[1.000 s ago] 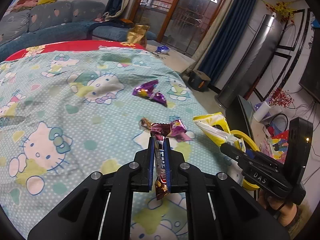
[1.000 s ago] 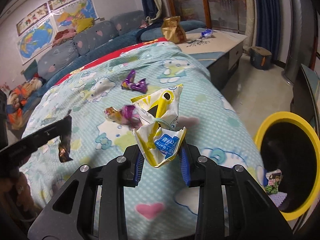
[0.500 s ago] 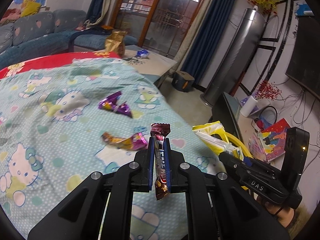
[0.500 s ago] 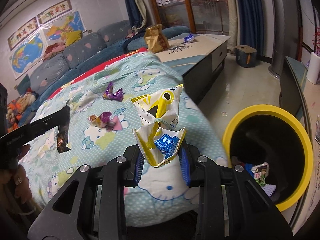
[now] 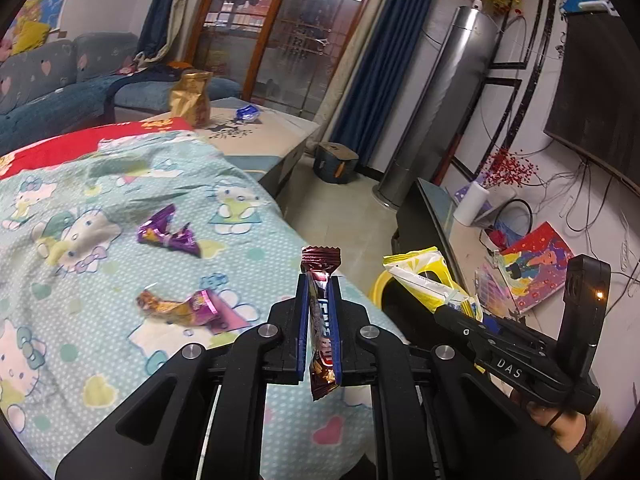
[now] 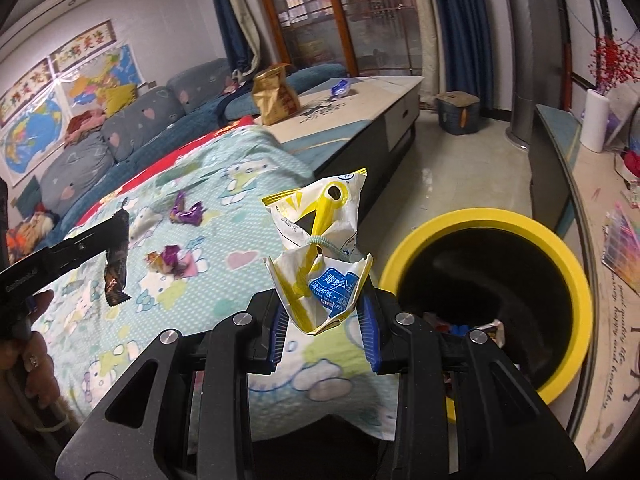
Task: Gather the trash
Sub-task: 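Carry the chocolate wrapper and yellow bag over the yellow bin with both tools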
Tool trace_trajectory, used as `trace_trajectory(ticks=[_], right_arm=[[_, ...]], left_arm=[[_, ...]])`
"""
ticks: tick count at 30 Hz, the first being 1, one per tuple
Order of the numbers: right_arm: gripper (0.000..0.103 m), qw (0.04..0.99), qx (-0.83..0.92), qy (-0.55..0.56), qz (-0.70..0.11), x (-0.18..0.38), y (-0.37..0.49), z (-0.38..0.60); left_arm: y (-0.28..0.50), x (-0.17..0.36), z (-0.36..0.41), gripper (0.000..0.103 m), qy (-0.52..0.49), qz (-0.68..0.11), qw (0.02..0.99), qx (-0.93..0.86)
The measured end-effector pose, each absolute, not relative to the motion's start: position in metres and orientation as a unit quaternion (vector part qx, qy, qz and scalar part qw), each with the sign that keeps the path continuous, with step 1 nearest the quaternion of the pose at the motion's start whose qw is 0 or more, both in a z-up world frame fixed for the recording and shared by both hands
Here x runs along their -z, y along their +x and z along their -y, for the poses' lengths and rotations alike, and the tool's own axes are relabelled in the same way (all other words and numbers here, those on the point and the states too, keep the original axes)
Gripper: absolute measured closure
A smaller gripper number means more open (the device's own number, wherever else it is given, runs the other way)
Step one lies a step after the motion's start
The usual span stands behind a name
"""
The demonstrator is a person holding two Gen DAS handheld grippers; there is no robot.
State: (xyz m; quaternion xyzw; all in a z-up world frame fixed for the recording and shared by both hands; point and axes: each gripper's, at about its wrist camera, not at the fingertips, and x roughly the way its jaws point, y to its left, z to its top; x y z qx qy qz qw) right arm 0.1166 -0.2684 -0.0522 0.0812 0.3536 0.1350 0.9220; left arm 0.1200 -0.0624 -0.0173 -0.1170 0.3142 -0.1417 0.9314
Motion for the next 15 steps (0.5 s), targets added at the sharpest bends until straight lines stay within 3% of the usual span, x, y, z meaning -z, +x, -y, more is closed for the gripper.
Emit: trace_trajectory(ticks=[15], right_arm=[[0.078,0.929,-0.067,0.104,-0.347,0.052,0.118,0.322]], left_arm=[[0.135,0.009,0.113,0.094,-0.091,-0.305,0.928,0.195]])
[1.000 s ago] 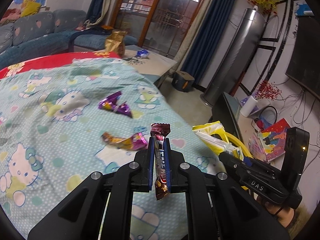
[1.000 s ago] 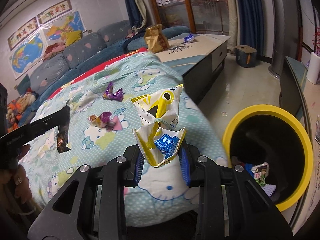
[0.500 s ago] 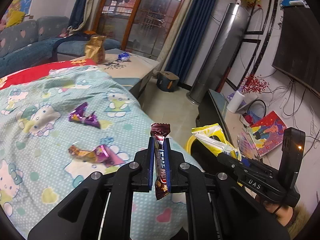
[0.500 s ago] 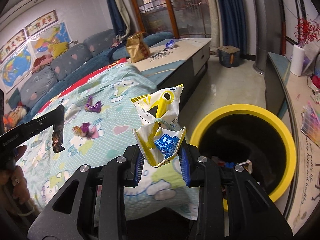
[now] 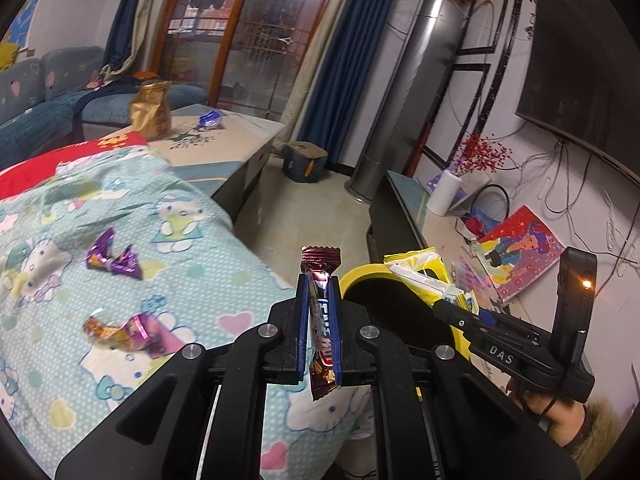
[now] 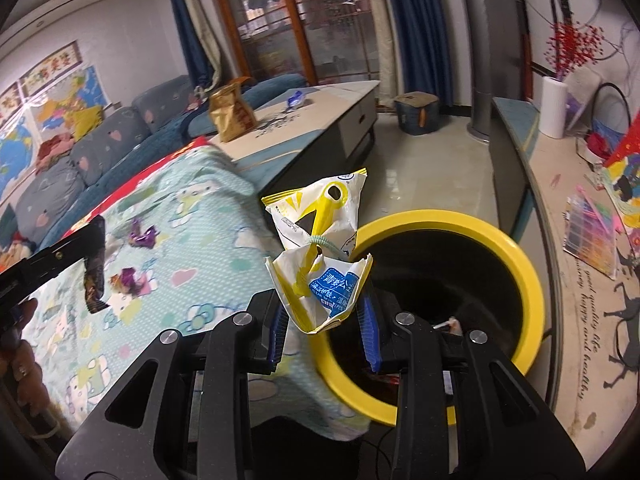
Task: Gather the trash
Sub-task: 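Carry the chocolate wrapper and yellow bag over the yellow bin with both tools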
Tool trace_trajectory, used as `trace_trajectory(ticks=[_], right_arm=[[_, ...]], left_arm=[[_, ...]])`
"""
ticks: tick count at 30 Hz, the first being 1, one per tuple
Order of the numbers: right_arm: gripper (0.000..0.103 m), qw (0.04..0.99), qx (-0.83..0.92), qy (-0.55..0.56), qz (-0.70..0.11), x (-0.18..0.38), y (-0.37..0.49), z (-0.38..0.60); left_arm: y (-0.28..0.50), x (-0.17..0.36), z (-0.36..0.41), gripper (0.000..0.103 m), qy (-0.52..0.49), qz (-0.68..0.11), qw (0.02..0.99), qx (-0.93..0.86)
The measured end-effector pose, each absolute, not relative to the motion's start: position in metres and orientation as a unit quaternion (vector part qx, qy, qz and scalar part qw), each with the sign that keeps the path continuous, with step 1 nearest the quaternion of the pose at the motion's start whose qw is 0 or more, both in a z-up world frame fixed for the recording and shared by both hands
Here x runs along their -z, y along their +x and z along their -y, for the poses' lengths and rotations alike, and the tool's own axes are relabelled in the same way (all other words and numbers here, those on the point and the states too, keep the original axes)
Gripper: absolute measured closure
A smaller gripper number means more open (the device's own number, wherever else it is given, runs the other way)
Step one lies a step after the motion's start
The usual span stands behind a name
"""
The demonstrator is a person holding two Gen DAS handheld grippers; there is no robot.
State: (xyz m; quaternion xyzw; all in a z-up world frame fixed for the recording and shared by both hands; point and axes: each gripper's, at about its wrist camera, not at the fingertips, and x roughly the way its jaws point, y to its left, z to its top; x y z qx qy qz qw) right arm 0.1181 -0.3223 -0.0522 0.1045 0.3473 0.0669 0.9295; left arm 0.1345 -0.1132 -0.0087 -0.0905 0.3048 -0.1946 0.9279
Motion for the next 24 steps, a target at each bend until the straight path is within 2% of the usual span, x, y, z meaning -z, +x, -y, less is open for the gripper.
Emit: trace_trajectory(ticks=[24], right_arm=[[0.078,0.922,0.026,0.16,-0.352,0.069,0.12,0.412]], left_arm=[[0.157,0.029,0.221,0.094,-0.03,-0.316,0.898,0.304]])
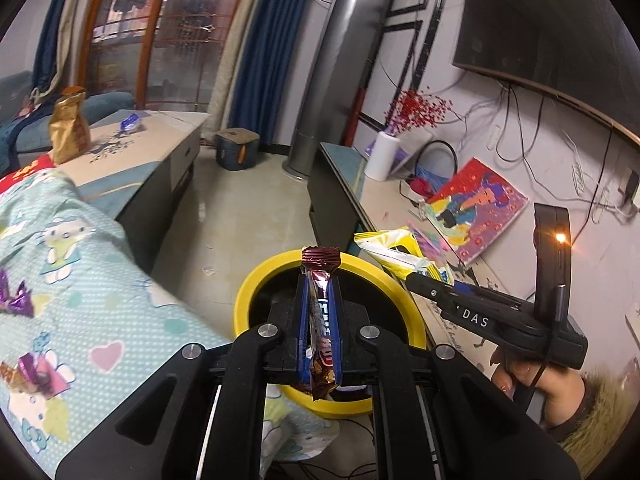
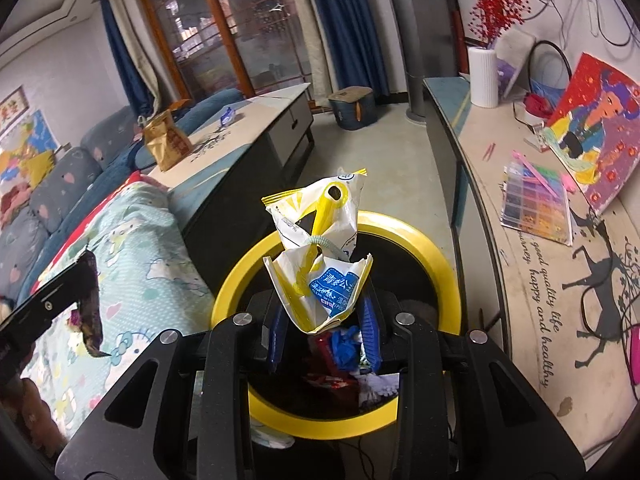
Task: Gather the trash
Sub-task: 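Carry the chocolate wrapper and yellow bag over the yellow bin with both tools, then open both tools to drop the chocolate wrapper and yellow bag into the bin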
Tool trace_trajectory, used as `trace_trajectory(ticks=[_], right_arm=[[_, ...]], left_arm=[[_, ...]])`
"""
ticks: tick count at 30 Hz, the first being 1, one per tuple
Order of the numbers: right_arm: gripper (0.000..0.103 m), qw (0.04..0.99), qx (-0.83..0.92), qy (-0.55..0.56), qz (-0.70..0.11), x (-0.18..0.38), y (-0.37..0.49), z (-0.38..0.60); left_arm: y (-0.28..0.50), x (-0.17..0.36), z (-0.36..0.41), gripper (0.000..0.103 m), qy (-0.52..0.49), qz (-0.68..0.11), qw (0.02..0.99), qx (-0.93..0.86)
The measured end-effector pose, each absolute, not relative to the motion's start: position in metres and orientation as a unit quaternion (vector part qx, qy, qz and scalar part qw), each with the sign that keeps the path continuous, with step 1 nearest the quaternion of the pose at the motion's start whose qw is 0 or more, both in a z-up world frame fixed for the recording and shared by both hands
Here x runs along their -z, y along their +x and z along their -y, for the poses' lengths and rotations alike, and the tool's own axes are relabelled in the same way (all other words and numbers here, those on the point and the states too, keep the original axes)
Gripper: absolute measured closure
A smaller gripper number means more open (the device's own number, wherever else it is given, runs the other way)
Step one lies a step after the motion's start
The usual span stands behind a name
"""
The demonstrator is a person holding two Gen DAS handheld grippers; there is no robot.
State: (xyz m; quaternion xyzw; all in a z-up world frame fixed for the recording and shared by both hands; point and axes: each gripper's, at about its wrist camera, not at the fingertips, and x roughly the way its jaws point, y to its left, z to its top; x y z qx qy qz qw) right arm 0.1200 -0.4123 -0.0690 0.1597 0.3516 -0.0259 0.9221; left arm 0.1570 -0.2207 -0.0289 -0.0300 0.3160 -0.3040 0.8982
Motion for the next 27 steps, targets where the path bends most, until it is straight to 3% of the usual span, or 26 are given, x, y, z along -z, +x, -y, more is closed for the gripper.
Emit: trace_trajectory(ticks=[11,13,14,15,16,18,21,27], right_arm=[[0.077,0.915,0.032,0.169,-0.364,0.08,0.122,0.423],[0.073,0.912,0.028,0.174,-0.369,0.082,0.123,0.424],[0.071,0.911,0.029,0.175,-0.371,0.083,0.124,0.424],[0.062,0.91,0.034,0.176,-0.373,0.084,0.124,0.425],[0.054,0.909,0.038,0.177,-0.375,0.085,0.124,0.426],[0.049,0.91,0.044,0.179,-0.372,0.085,0.123,0.426],[0.045,0.914,0.047,0.167,-0.367,0.08,0.121,0.422],[0.043,0.922,0.033,0.158,-0.351,0.067,0.119,0.409]], left_arm=[[0.185,0.051,0.244,0.093,-0.029,-0.341,0.885,0.314],[0.191,0.054,0.247,0.074,-0.038,-0.346,0.882,0.316],[0.194,0.056,0.248,0.043,-0.043,-0.348,0.882,0.315],[0.198,0.058,0.246,0.019,-0.054,-0.347,0.883,0.313],[0.199,0.058,0.245,0.019,-0.058,-0.346,0.882,0.316],[0.2,0.059,0.24,0.018,-0.058,-0.349,0.882,0.312],[0.196,0.057,0.231,0.01,-0.058,-0.346,0.887,0.301],[0.186,0.054,0.209,0.009,-0.064,-0.347,0.894,0.274]])
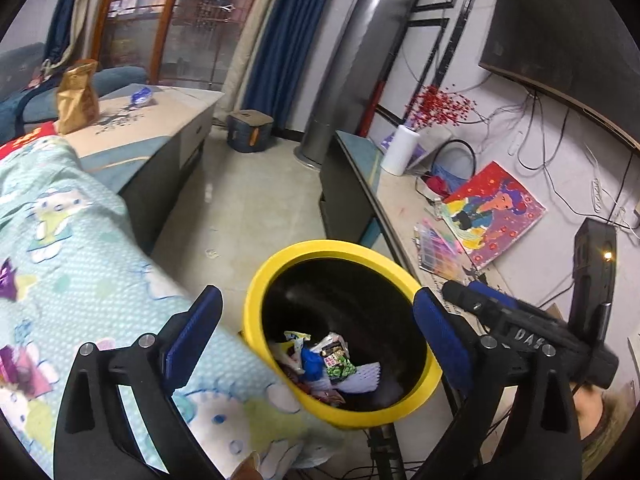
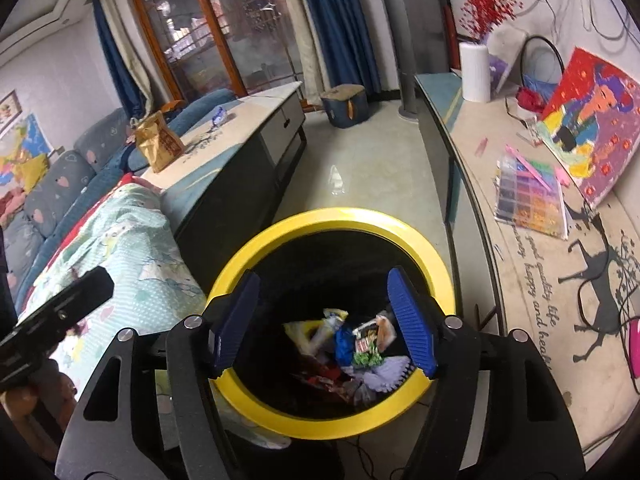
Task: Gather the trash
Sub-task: 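Open both tools to drop the chocolate wrapper and yellow bag into the bin, then move both tools back over the purple wrappers on the bedspread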
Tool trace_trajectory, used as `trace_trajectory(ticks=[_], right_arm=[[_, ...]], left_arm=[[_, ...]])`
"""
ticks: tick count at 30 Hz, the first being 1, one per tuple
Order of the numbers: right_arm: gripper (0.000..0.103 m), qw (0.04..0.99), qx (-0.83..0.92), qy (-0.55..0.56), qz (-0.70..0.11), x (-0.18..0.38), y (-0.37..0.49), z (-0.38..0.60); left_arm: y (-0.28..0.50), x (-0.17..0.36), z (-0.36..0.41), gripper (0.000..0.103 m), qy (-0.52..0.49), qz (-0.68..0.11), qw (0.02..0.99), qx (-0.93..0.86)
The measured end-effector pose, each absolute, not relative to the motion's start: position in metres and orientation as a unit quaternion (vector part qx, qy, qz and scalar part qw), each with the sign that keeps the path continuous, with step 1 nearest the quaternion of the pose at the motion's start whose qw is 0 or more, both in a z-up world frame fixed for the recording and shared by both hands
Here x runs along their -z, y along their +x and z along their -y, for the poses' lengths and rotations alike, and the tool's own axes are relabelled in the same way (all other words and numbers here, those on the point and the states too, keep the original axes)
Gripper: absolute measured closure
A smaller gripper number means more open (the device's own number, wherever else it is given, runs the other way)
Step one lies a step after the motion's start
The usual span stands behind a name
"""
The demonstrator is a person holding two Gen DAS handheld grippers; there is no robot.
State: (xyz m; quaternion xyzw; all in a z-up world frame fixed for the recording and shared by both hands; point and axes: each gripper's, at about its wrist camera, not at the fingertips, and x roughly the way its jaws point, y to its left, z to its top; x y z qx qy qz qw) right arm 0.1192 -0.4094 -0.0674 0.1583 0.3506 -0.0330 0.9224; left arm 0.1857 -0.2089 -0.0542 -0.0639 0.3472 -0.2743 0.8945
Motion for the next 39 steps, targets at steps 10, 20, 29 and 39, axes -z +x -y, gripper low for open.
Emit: trace_trajectory(ticks=[10,20,29,39], right_arm=[[0.04,0.937,-0.015,0.133,-0.322,0.041,0.116,0.374],[0.039,0.94,-0.069,0.121,-0.311,0.027,0.115,0.334],[0.039,0.935,-0.118,0.106,-0.316,0.025,0.114,0.296],[0.039,0.927,-0.164,0.091,-0.324,0.025,0.118,0.254]], left_arm=[[0.166,0.038,0.163,0.009,-0.069,-0.321,0.918,0.222],[0.147,0.031,0.109,0.009,-0.088,-0.302,0.936,0.158],[0.141,0.032,0.064,0.009,-0.103,-0.3,0.942,0.108],[0.136,0.043,0.015,0.009,-0.12,-0.316,0.94,0.048]])
